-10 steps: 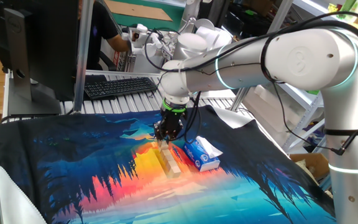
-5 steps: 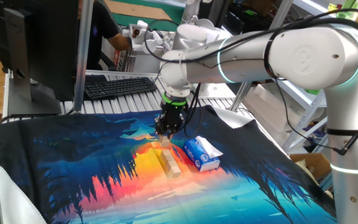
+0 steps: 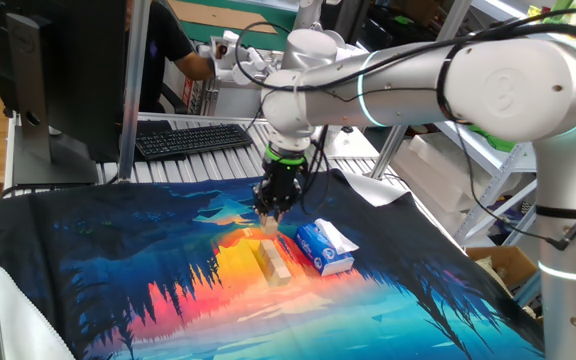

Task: Stack the blocks in a vertical line of five

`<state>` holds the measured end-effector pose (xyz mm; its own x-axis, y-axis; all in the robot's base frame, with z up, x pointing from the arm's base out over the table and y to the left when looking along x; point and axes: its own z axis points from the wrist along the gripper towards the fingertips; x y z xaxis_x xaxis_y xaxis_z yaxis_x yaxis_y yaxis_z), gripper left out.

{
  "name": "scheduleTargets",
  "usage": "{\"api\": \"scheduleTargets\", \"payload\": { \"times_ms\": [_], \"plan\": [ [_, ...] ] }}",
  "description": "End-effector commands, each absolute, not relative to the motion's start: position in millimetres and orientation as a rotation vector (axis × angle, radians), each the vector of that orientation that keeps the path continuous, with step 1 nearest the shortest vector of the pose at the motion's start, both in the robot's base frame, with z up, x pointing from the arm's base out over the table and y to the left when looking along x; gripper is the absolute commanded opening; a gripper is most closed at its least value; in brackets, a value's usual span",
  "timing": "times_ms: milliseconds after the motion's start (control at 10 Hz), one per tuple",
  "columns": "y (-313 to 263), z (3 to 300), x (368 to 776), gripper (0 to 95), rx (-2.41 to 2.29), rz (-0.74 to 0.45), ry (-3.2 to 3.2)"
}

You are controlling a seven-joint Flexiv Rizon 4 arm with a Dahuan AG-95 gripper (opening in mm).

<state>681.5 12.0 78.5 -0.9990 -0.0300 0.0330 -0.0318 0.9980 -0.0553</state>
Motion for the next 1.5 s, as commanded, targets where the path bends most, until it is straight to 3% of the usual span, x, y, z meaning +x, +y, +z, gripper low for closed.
{"api": "scheduleTargets", "payload": {
  "times_ms": [100, 1100, 1500],
  "plan": [
    [8.4, 80.8, 668.0, 0.0, 0.055, 0.086, -3.110],
    [22.8, 90.5, 619.5, 0.0, 0.089, 0.105, -3.111],
    [23.3, 76.4, 614.5, 0.0, 0.094, 0.111, -3.131]
  ]
}}
